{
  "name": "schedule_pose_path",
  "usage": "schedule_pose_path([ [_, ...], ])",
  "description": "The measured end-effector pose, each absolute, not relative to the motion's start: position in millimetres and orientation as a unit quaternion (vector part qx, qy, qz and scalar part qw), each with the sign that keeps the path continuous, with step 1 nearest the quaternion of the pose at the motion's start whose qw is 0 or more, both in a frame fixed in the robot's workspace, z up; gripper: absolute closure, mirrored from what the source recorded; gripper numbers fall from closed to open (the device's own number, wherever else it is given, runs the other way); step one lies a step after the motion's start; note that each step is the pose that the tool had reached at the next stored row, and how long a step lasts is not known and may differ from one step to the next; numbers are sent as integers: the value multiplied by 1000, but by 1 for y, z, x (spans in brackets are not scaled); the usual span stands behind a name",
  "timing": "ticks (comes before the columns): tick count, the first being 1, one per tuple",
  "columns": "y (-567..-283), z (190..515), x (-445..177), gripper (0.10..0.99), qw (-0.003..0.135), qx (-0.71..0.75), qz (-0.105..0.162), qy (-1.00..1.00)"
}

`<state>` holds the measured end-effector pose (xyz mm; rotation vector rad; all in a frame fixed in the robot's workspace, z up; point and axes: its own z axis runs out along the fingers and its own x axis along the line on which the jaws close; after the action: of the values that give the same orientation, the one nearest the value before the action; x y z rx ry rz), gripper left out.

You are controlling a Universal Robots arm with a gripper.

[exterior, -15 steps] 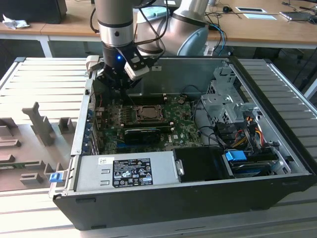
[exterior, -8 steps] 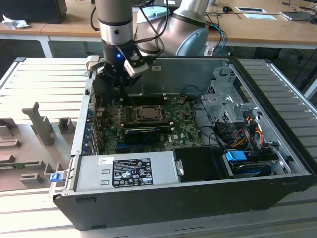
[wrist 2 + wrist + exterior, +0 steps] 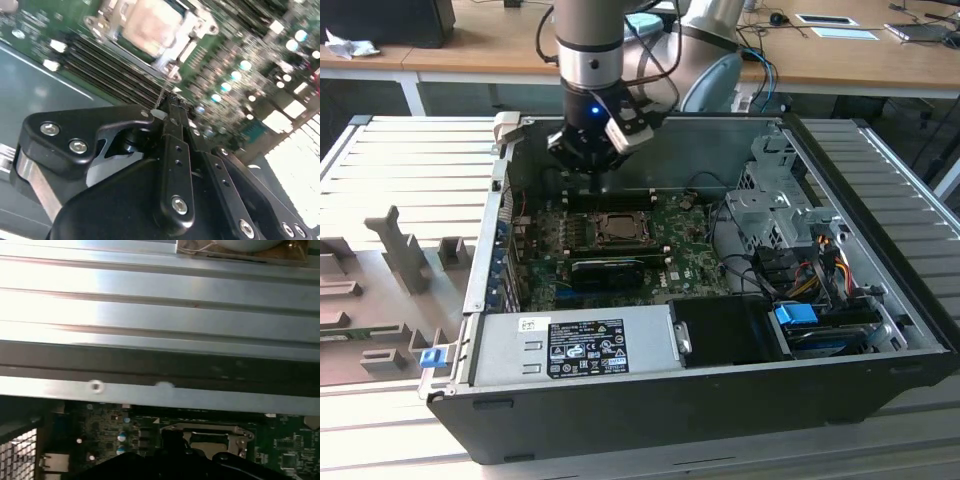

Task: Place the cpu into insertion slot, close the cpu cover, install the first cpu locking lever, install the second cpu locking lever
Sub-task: 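Install the first cpu locking lever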

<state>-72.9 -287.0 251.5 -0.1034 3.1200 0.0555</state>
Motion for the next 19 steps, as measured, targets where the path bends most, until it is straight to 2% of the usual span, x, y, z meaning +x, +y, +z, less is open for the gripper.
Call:
schedule_pose_path([
  [3, -287, 248, -53, 980, 9, -33, 20, 999],
  [6, -287, 246, -51, 980, 10, -33, 34, 999],
  [19, -286, 225, -37, 980, 10, -33, 35, 999],
])
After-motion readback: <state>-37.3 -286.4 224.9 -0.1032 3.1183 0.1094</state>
